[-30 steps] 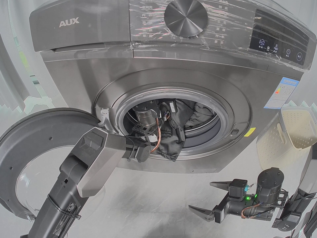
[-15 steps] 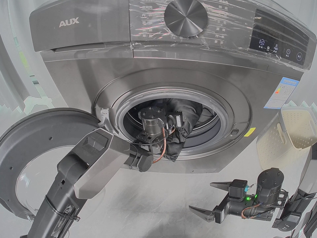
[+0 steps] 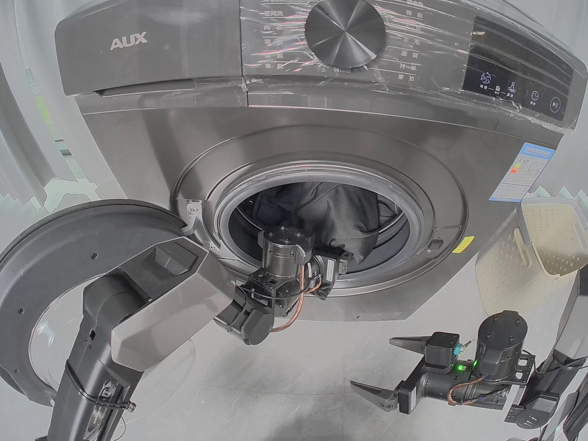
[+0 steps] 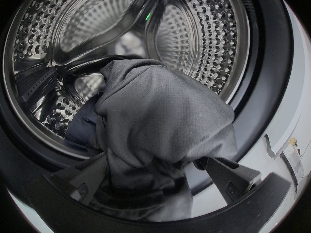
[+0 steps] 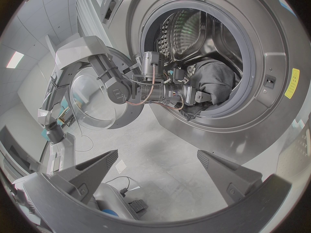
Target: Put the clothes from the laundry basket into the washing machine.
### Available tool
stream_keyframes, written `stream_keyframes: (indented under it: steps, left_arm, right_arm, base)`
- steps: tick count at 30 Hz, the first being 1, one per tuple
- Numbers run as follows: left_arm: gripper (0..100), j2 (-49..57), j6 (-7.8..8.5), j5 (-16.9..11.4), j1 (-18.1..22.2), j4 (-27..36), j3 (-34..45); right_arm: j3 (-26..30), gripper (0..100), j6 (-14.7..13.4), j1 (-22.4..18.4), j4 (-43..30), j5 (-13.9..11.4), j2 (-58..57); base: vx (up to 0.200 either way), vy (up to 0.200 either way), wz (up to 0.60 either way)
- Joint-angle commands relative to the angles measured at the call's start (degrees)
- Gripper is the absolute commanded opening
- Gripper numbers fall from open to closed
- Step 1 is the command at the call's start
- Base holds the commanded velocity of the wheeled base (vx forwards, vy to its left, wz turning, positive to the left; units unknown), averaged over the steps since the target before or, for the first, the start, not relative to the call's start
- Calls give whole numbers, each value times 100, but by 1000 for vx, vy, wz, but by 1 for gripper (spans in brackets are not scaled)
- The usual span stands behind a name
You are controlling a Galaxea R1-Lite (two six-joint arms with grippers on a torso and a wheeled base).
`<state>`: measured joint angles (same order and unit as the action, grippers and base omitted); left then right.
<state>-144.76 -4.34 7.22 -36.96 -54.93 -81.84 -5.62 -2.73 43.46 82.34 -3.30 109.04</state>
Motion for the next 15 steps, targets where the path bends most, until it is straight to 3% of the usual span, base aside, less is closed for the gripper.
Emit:
stream_keyframes:
  steps: [1,10,11,15]
  left_arm:
    - [100,-430,12,-1,40,-26,-535]
    - [100,-729,126,8,163,35,-896]
    - [0,-729,126,8,154,35,-904]
    - [0,-878,100,43,163,17,-1221]
  right_arm:
    - [-1,100,1,5,2,-4,-6]
    - [-18,100,1,5,11,-4,-6]
    - [-18,100,1,5,11,-4,3]
    - [-27,100,1,40,11,5,-6]
  base:
    - [0,0,0]
    - [0,0,0]
    - [0,0,0]
    - [0,0,0]
